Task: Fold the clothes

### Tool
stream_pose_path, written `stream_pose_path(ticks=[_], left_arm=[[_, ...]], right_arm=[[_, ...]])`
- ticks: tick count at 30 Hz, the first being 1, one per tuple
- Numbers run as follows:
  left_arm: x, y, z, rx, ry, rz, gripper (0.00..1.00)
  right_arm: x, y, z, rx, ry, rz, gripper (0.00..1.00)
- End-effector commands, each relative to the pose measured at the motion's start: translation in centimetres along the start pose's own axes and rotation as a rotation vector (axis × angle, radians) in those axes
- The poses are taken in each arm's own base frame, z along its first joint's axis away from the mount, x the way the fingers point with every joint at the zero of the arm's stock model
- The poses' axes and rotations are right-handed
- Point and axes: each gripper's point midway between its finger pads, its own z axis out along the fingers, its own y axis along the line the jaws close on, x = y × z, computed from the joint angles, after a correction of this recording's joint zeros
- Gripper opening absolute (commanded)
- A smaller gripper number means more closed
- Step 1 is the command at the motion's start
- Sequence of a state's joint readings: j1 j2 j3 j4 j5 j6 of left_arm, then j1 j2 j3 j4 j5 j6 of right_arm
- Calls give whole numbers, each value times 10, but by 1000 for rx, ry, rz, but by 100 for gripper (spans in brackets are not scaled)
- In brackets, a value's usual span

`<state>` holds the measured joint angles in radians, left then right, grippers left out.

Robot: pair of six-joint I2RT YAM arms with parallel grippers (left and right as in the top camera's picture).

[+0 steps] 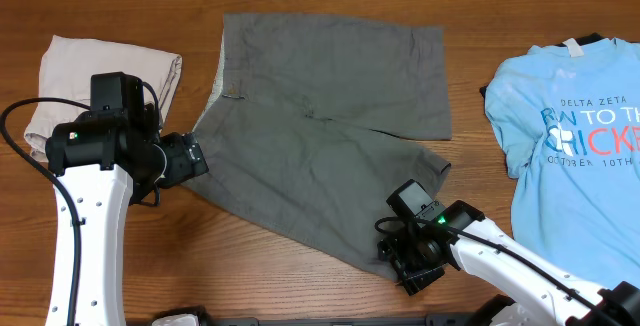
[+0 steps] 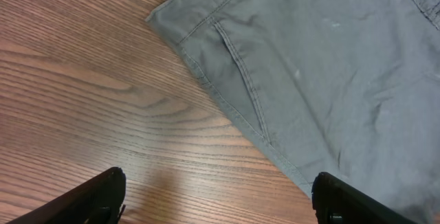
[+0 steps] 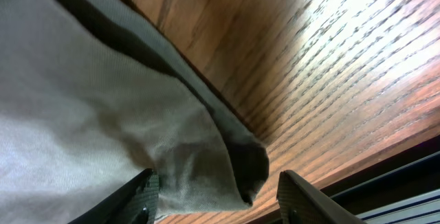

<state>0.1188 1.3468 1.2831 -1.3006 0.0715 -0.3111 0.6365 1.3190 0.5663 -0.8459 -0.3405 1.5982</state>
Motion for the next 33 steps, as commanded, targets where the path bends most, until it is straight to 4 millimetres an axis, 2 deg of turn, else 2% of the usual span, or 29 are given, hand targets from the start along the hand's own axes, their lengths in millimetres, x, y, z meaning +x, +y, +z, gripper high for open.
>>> stream_pose_path(ticks=[1,5,9,13,17,20,23,33], left_arm=[[0,0,2,4,7,13,90],[-1,0,3,5,5,0,94],[-1,0,3,5,5,-2,95],[-2,0,3,6,1,-3,97],[-2,0,5,5,1,-13,98],[1,2,13,2,12,-30,98],[2,4,29,-1,10,-63,98],[-16,2,69,38,-95,-185,99]], right_arm=[[-4,0,-1,-11,-29,20,59],[-5,0,-1,-11,-36,20,45],[-7,0,-1,-11,-44,20,21],[-7,0,-1,-11,-44,20,9],[-7,0,-1,-11,-44,19,4],[-7,0,-1,-11,-44,19,4],[-7,0,-1,-11,-44,19,4],[-9,0,-1,-12,-59,15,4]])
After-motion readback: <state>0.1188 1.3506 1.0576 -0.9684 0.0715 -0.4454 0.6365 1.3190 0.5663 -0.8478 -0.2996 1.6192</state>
